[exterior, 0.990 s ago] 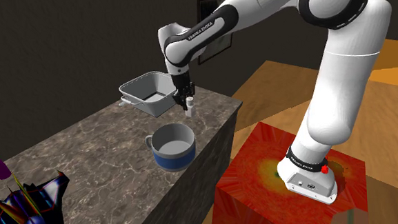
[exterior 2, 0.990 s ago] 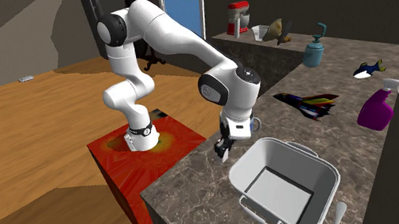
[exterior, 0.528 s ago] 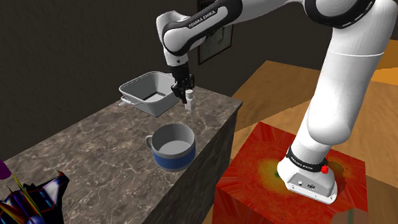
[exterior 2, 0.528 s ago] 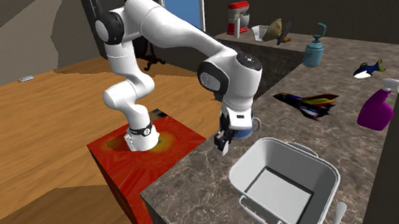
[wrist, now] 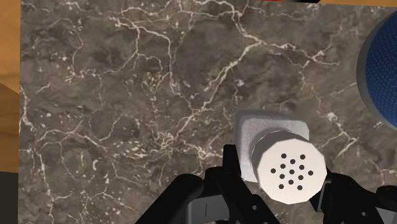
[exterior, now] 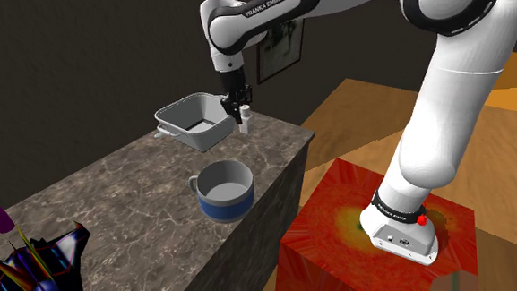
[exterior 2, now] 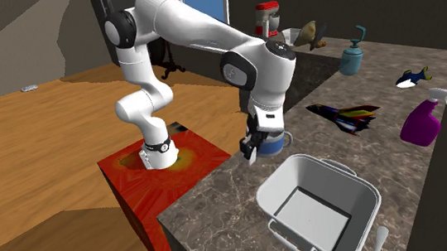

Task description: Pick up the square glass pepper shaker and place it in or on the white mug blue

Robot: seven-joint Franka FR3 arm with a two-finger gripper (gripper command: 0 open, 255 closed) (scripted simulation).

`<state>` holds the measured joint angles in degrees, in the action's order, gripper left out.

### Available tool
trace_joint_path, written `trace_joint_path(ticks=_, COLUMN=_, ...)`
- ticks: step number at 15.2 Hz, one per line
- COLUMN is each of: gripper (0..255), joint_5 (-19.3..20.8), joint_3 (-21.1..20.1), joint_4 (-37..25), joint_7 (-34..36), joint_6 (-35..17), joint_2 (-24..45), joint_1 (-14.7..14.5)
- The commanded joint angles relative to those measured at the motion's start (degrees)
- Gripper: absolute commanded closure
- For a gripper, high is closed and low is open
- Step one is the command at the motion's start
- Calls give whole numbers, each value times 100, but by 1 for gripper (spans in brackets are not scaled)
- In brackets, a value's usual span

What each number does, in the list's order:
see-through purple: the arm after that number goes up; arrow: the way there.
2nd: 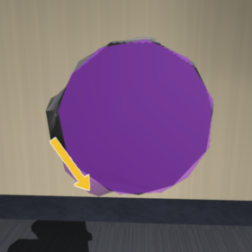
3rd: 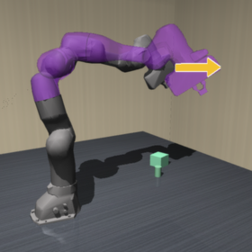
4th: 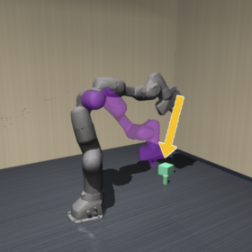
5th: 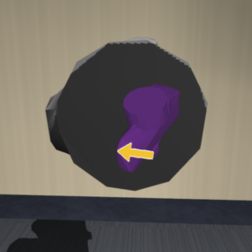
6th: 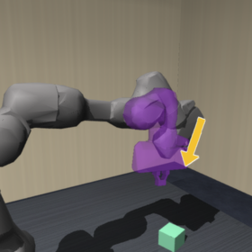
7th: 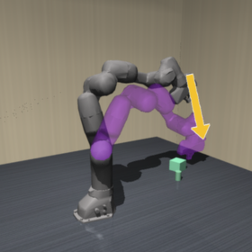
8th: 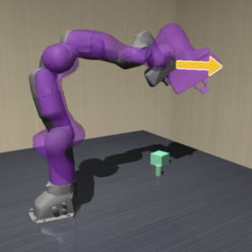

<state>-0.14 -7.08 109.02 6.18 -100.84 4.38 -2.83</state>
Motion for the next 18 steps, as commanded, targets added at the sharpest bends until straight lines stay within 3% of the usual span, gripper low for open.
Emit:
trace_joint_path(ticks=1, gripper=255, joint_5=-4, joint_3=1, joint_4=-108, joint_7=-4, joint_6=151, joint_2=-40, joint_1=2)
trace_joint_path(ticks=11, gripper=255, joint_5=-15, joint_3=2, joint_4=-721, joint_7=-6, joint_6=862, joint_2=-140, joint_1=4)
trace_joint_path(ticks=18, gripper=255, joint_5=-214, joint_3=-446, joint_4=-628, joint_7=887, joint_6=860, joint_2=-255, joint_1=-470)
